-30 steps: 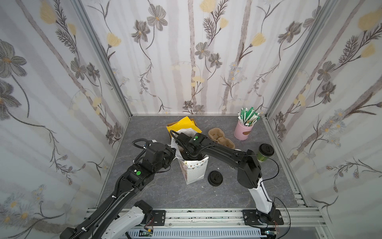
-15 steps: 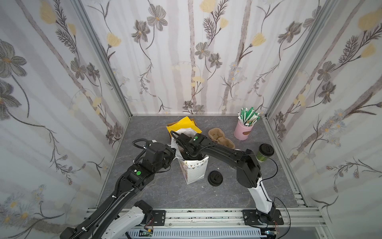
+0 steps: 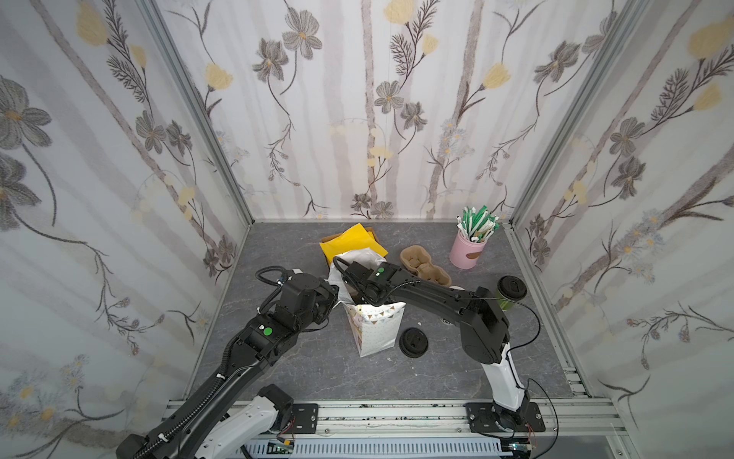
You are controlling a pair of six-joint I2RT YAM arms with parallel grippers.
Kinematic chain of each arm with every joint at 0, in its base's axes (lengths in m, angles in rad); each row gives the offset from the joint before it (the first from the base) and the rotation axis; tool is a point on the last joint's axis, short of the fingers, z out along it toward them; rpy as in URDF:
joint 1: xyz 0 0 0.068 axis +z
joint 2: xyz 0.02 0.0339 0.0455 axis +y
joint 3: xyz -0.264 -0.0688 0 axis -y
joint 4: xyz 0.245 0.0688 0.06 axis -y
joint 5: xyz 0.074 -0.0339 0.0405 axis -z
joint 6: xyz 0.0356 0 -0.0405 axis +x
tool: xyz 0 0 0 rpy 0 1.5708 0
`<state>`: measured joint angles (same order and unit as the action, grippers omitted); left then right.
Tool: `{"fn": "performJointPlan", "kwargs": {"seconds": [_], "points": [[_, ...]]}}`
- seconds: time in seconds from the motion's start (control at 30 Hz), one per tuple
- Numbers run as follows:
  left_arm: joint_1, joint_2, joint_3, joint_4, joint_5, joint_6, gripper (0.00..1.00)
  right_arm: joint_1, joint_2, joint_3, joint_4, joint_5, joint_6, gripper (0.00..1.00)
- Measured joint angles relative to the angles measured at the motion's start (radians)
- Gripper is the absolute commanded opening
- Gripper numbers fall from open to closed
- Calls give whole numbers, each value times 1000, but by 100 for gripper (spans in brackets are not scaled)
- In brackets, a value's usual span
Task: Pack a coffee takeout order
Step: Place the coffee cup in the cup tray.
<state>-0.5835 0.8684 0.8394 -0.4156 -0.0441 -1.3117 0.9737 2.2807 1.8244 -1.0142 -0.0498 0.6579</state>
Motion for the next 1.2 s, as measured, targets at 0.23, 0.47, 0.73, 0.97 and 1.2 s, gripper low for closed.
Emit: {"fn": "performJointPlan", "kwargs": {"seconds": [0.23, 0.47, 0.73, 0.97, 1.2], "points": [[0, 1, 8, 0, -2, 0, 0, 0, 22, -3, 8, -23, -1, 22], [0, -6, 17, -10, -4, 13, 0, 1, 26, -33, 29, -34, -4, 23], [0, -19, 19, -21, -4, 34, 0, 1, 53, -29, 40, -56, -4, 24], [1, -27, 13, -24, -4, 47, 0, 0, 80, -28, 45, -75, -4, 24], [11, -41, -1, -23, 0, 44, 0, -12, 83, -28, 57, -83, 11, 25]]}}
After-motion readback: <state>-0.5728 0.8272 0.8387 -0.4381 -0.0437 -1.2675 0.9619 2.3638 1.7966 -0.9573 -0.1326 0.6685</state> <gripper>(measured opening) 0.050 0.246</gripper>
